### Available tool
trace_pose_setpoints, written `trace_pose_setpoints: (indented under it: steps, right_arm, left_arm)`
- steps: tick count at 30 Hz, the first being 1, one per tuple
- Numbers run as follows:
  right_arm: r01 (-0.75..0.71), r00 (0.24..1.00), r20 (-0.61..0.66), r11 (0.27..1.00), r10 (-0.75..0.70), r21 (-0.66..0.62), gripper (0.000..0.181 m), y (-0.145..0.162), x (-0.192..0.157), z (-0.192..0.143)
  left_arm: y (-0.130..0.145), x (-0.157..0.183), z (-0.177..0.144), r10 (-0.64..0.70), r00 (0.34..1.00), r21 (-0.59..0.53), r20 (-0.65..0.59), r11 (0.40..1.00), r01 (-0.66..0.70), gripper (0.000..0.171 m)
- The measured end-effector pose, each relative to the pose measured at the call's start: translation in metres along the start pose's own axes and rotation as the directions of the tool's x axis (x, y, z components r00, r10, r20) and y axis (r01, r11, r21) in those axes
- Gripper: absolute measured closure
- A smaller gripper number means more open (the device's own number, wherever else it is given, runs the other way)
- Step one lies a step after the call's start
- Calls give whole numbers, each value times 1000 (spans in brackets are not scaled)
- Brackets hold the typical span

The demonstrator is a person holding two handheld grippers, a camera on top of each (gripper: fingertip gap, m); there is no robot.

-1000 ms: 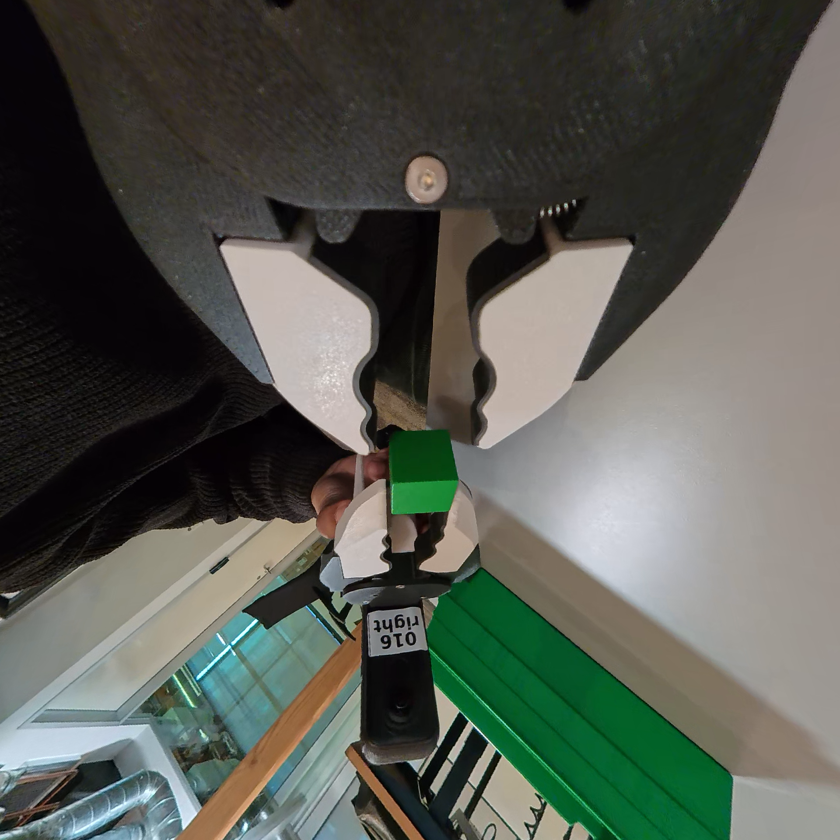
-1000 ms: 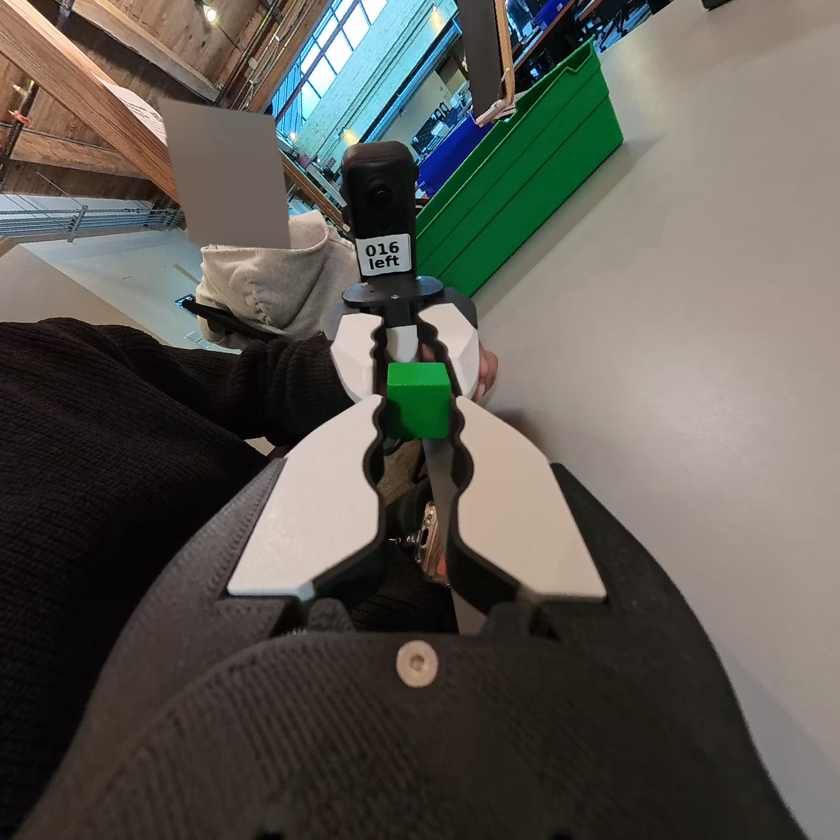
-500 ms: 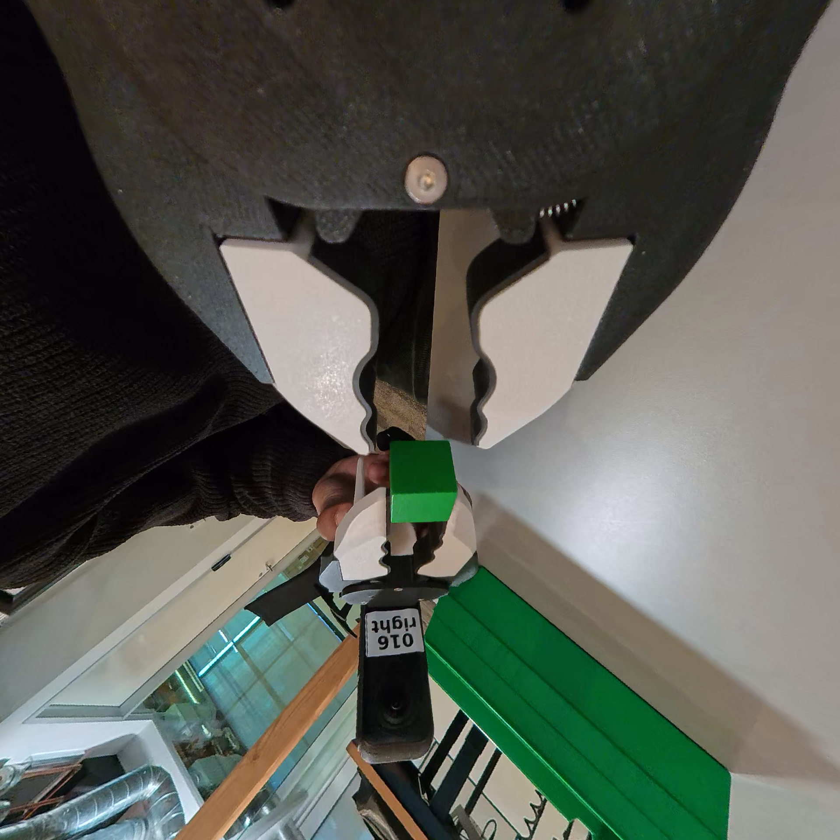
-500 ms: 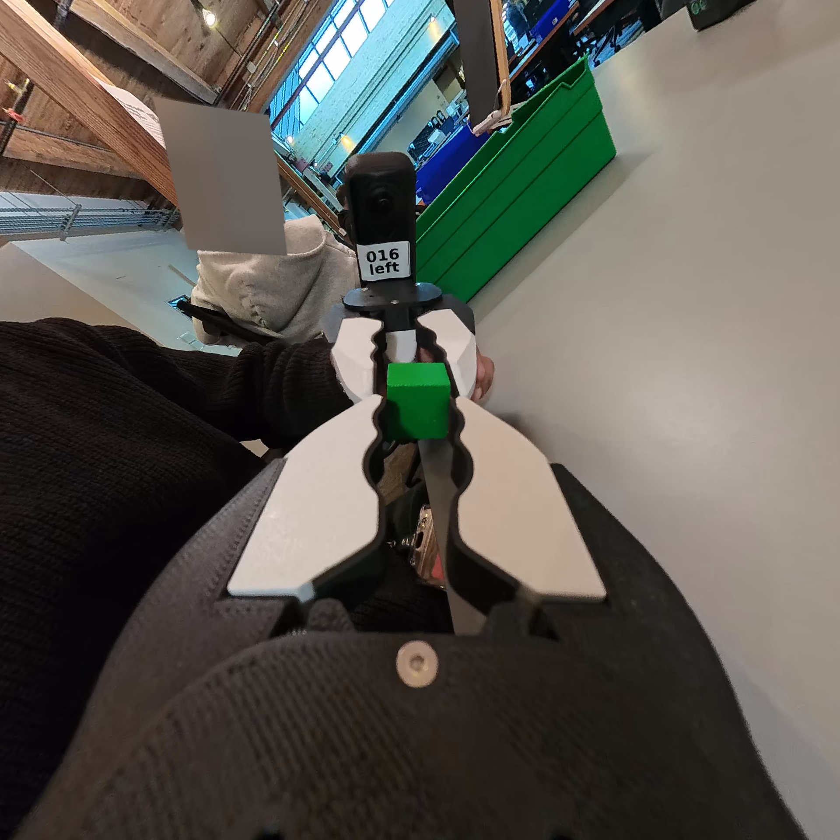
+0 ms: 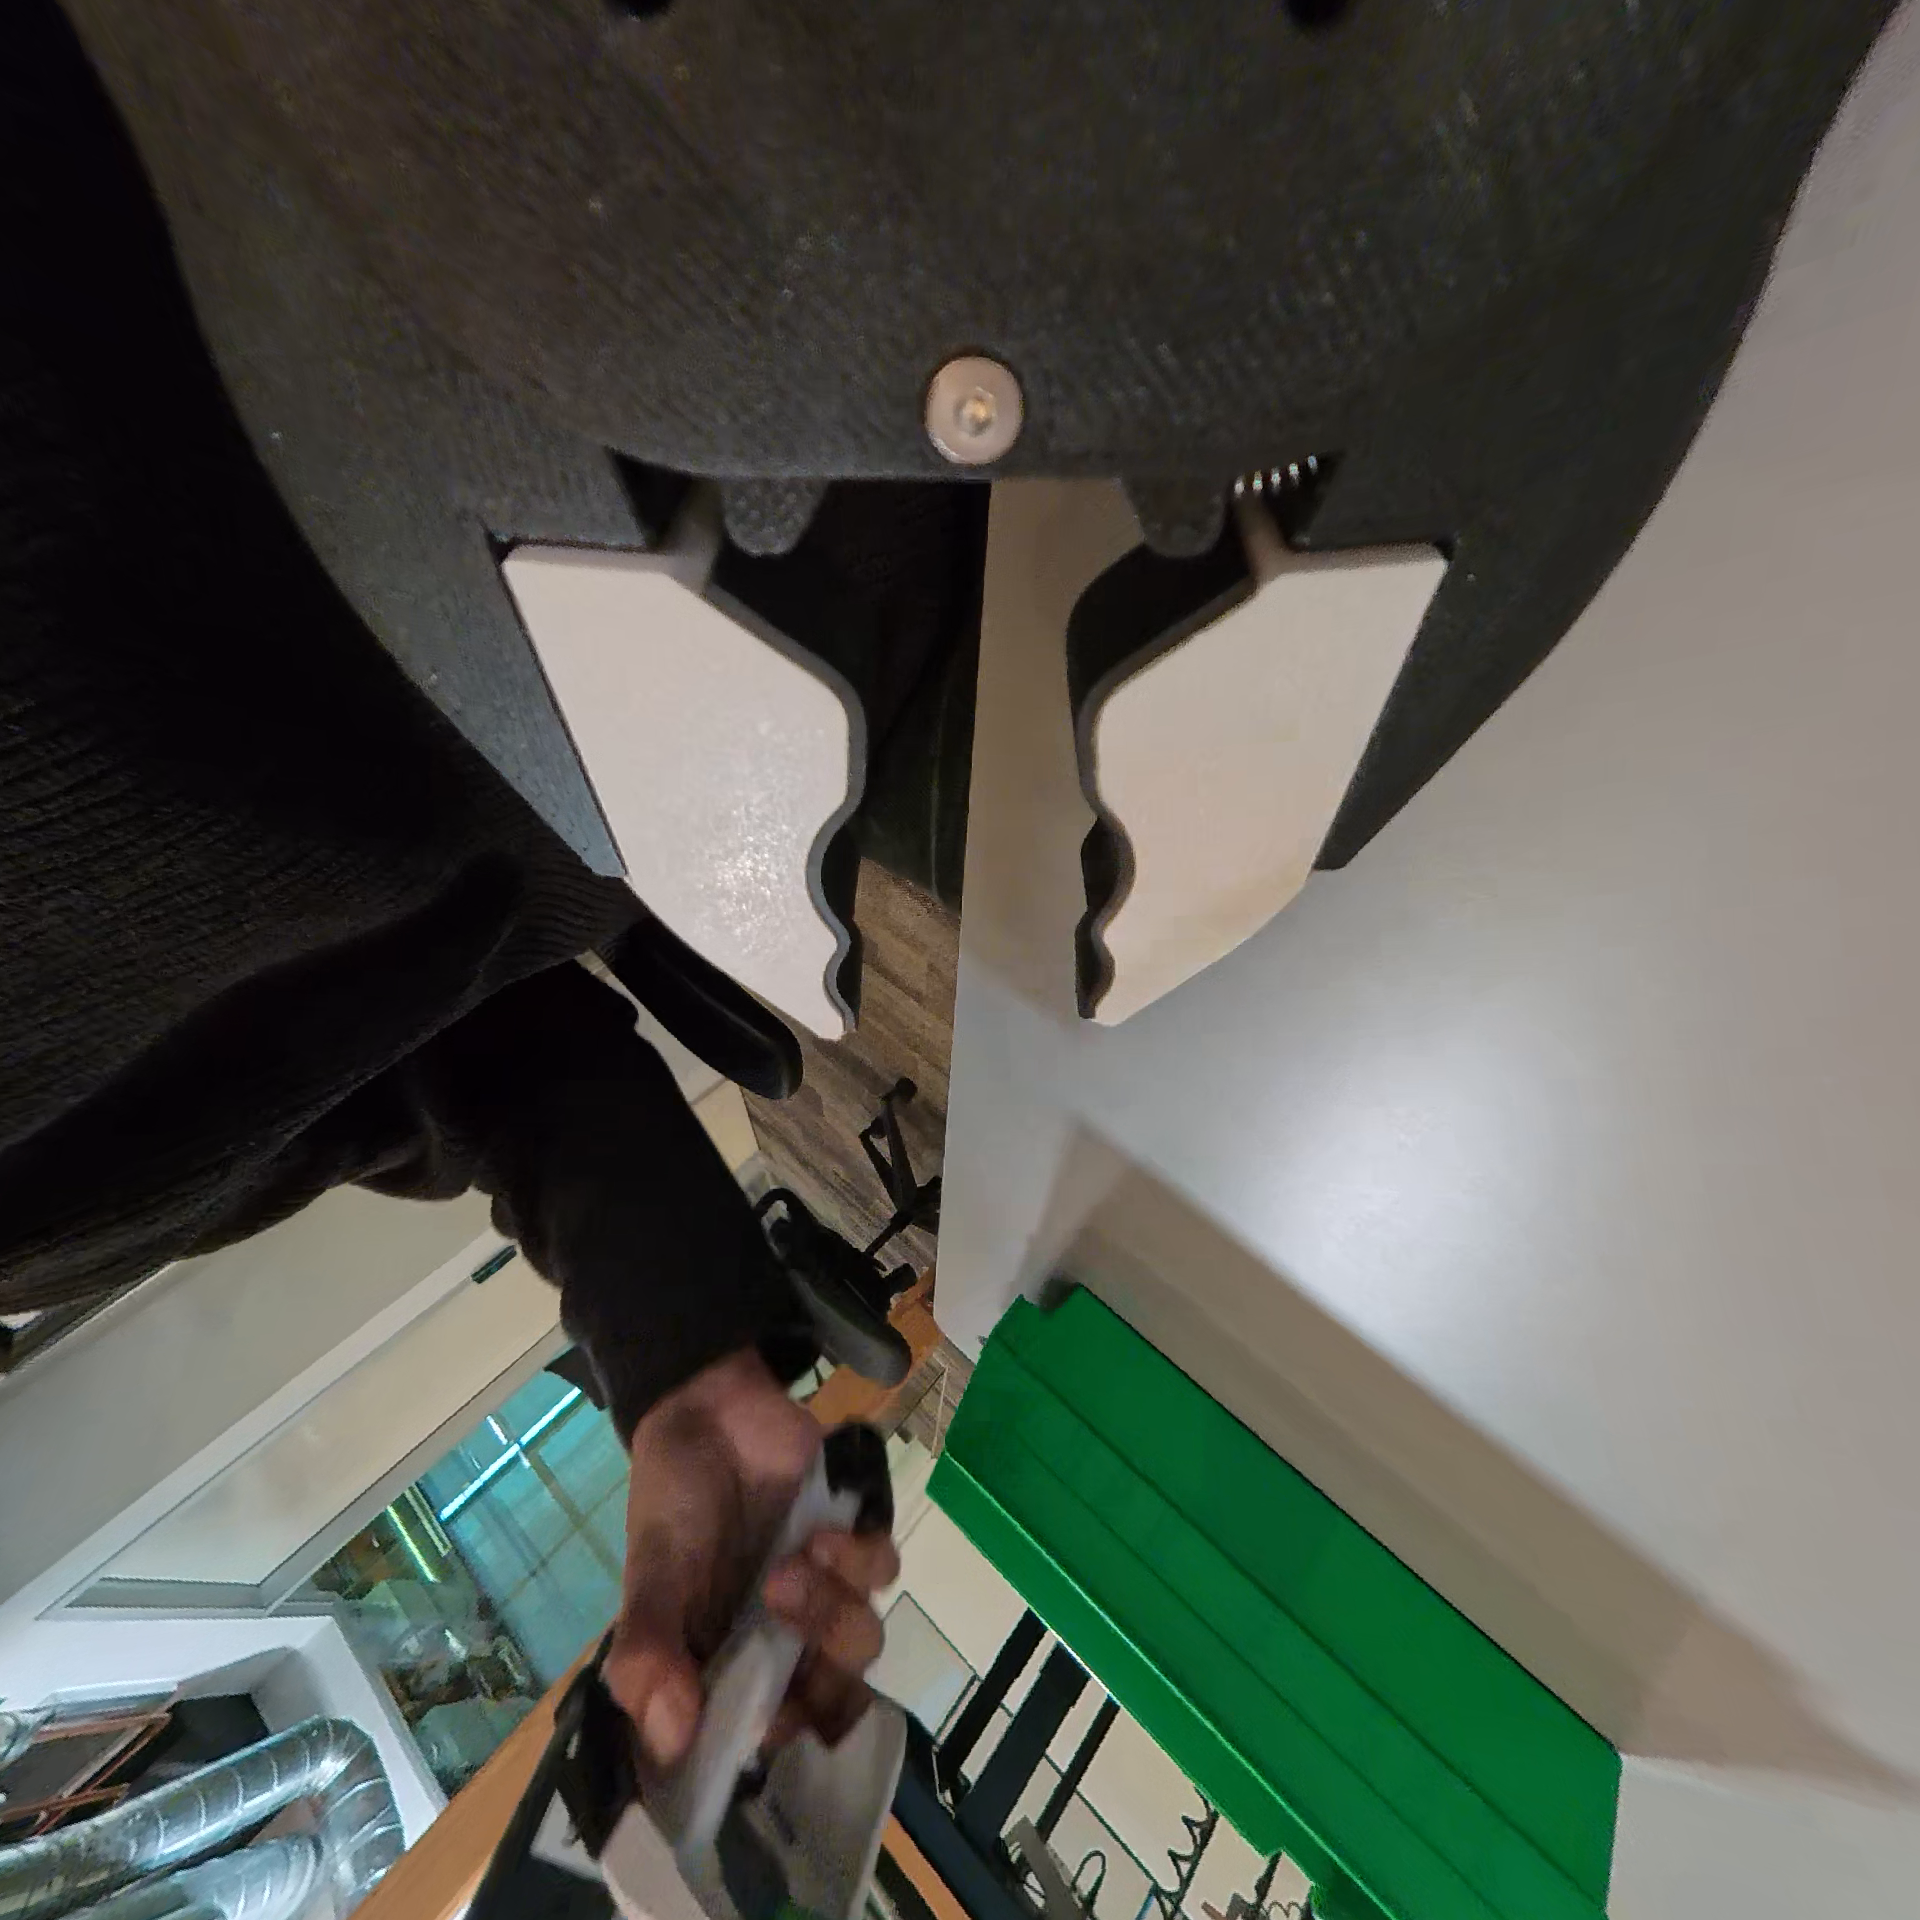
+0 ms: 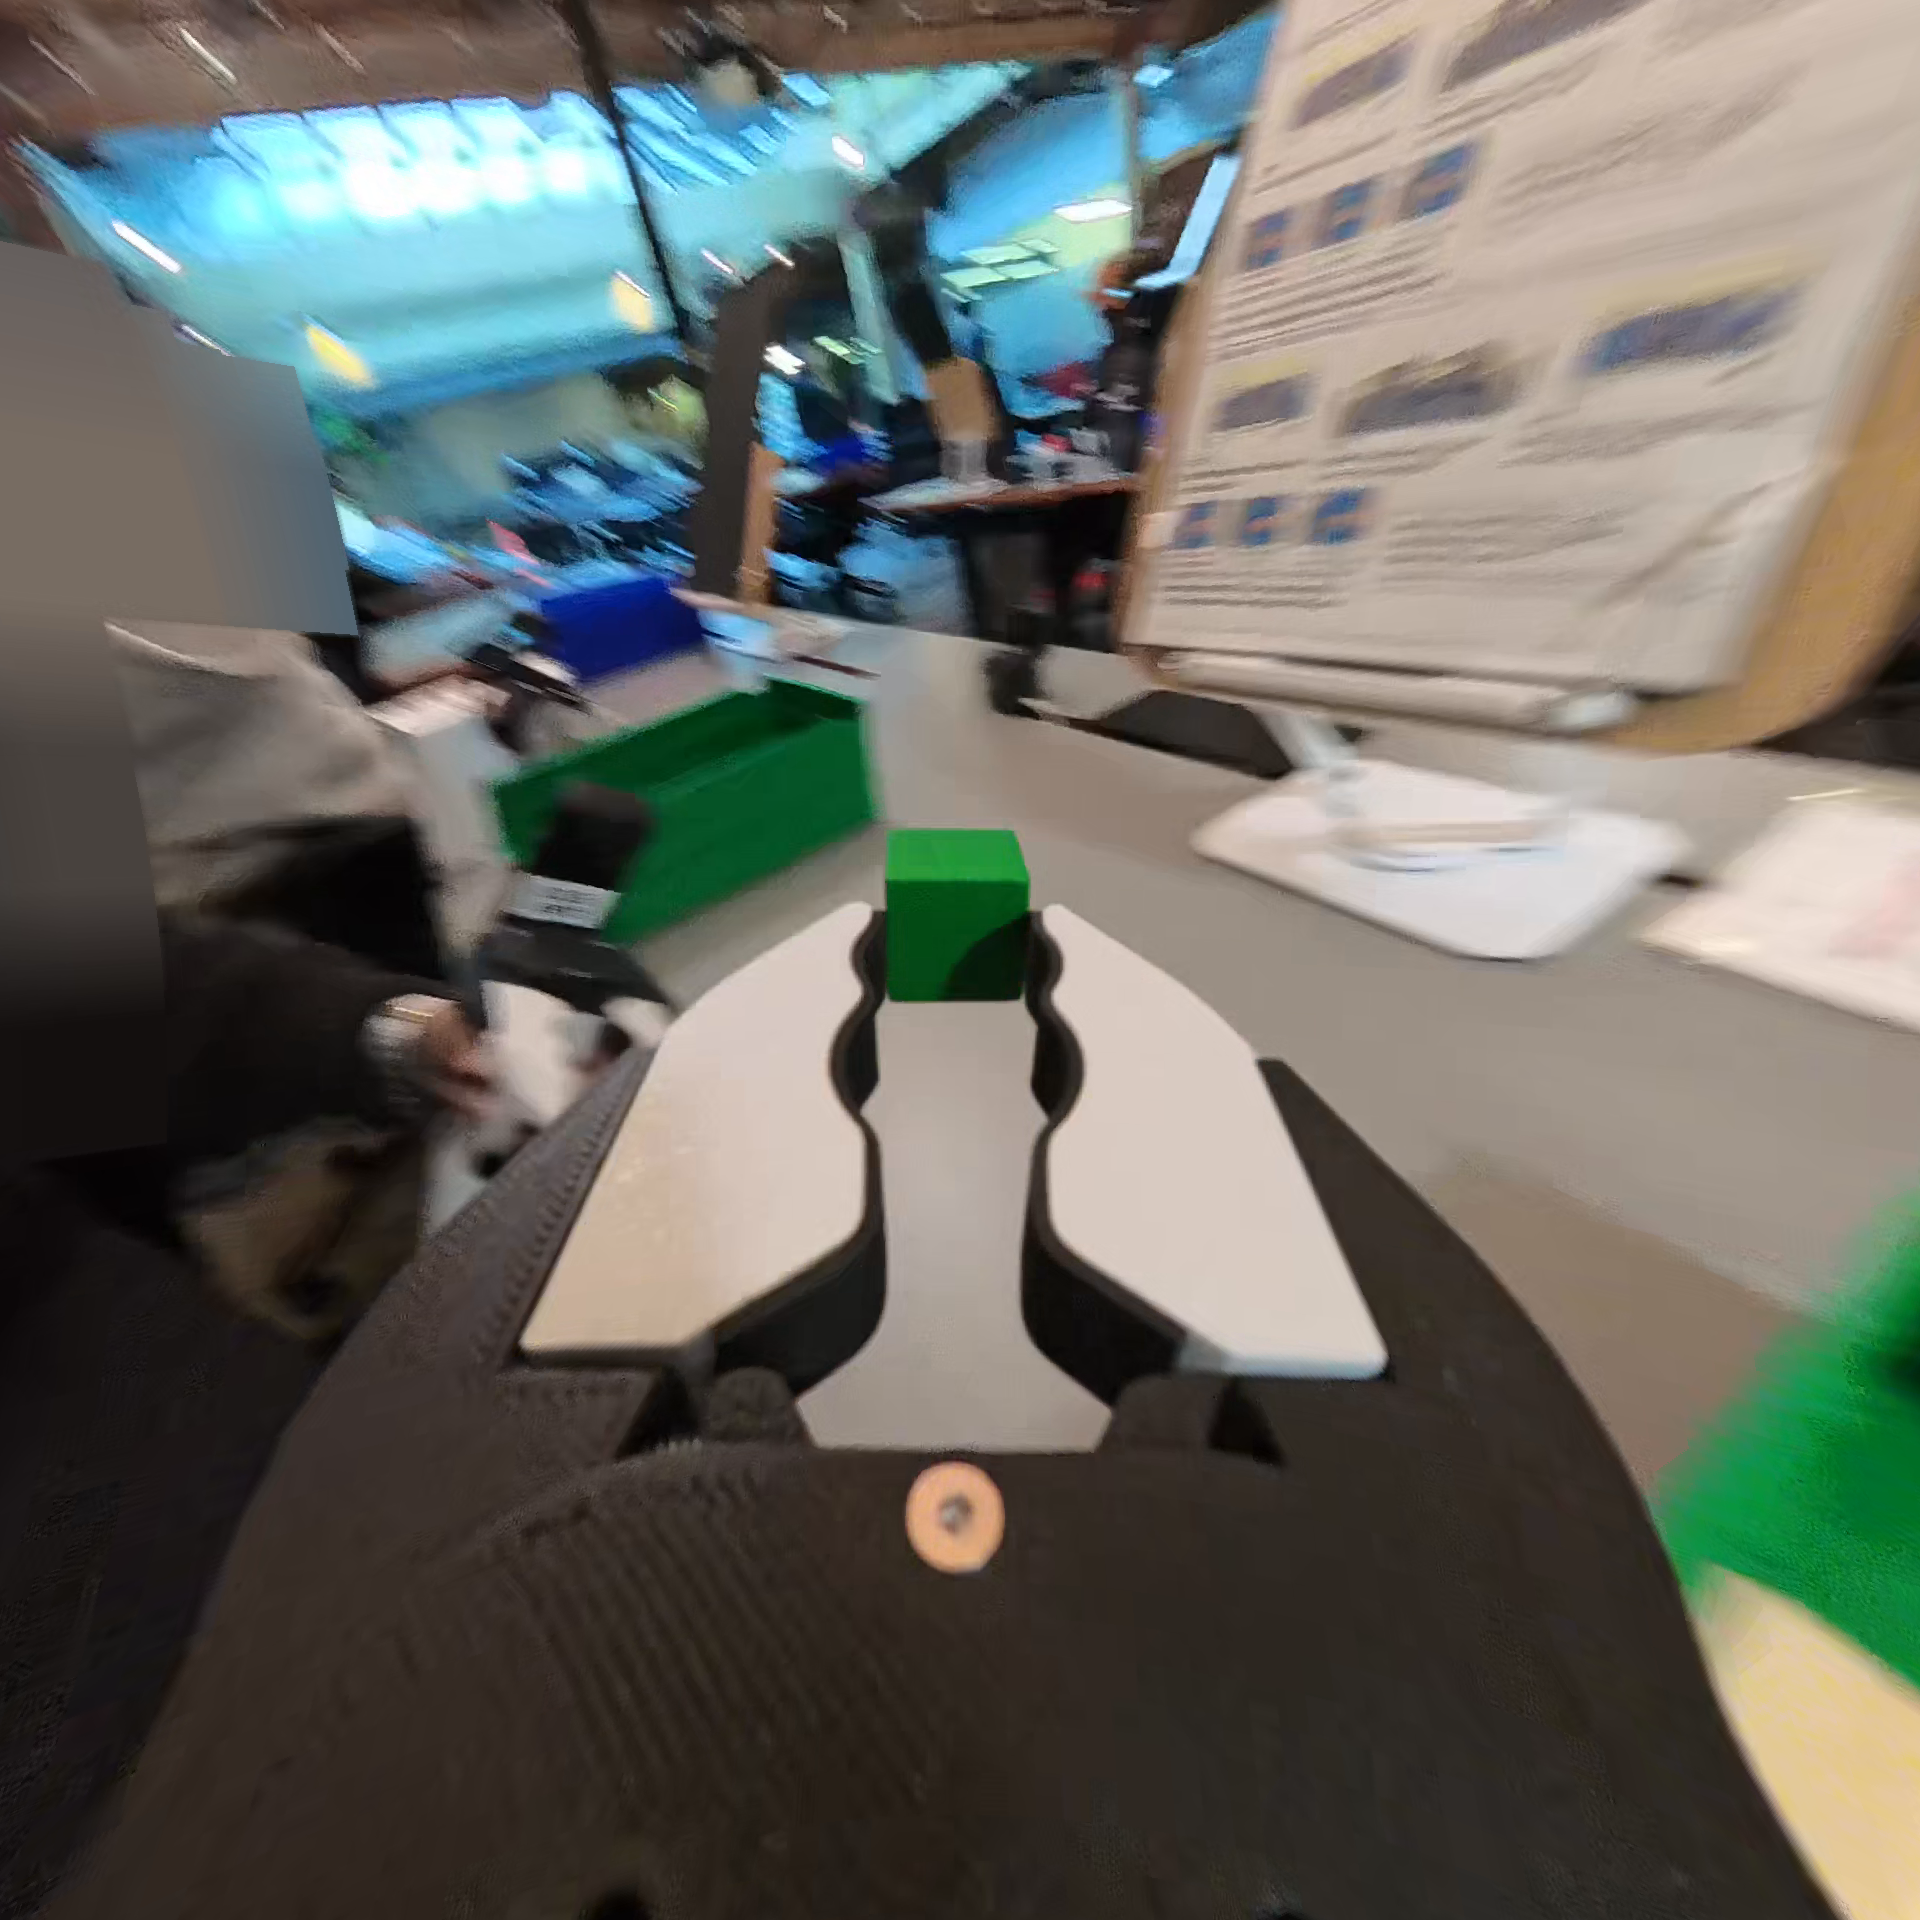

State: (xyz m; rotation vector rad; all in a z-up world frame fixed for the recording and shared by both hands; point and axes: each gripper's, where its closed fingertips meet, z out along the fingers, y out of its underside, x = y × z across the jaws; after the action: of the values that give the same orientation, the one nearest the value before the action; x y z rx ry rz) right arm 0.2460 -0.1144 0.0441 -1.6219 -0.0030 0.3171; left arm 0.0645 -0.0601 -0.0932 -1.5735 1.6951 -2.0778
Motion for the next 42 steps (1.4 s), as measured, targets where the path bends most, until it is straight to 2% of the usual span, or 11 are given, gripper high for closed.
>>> trace_pose_setpoints:
  steps: [2,4,6,9,12,14,17,25,34,42]
  right_arm:
    - [128,977,-151,979,-153,-161,155,-9,52,-35]
    - [208,925,-219,897,-310,-390,155,-1,106,-69]
    - [264,889,-154,758,-431,-597,155,20,146,-99]
    - [274,862,-22,500,-507,-821,155,58,192,-137]
    - [329,790,143,215,-597,-920,154,87,226,-162]
    - [351,790,235,103,-567,-931,155,104,234,-169]
    - [375,828,310,51,-467,-926,154,126,231,-171]
    - [457,797,474,-138,-374,-879,154,155,235,-180]
    - [478,817,489,-115,-306,-871,154,164,231,-177]
    - [502,812,509,-102,-285,-859,154,165,226,-175]
  left_arm:
    - [0,0,0,-8,1000,1,-3,1000,8,131]
    - [1,-2,1,-5,1000,-2,4,1000,5,131]
    - [2,-4,2,-2,1000,-9,13,1000,2,131]
    - [5,-10,5,-10,1000,-21,30,1000,11,131]
    - [8,-14,9,-17,999,-26,49,999,18,131]
    - [10,-17,11,-13,998,-35,67,999,15,131]
    - [12,-19,14,-16,997,-45,81,999,19,131]
    - [10,-23,19,-49,995,-33,92,998,53,131]
    - [-7,-23,7,7,991,24,134,1000,-10,132]
    - [-1,-26,10,2,990,1,140,1000,-2,133]
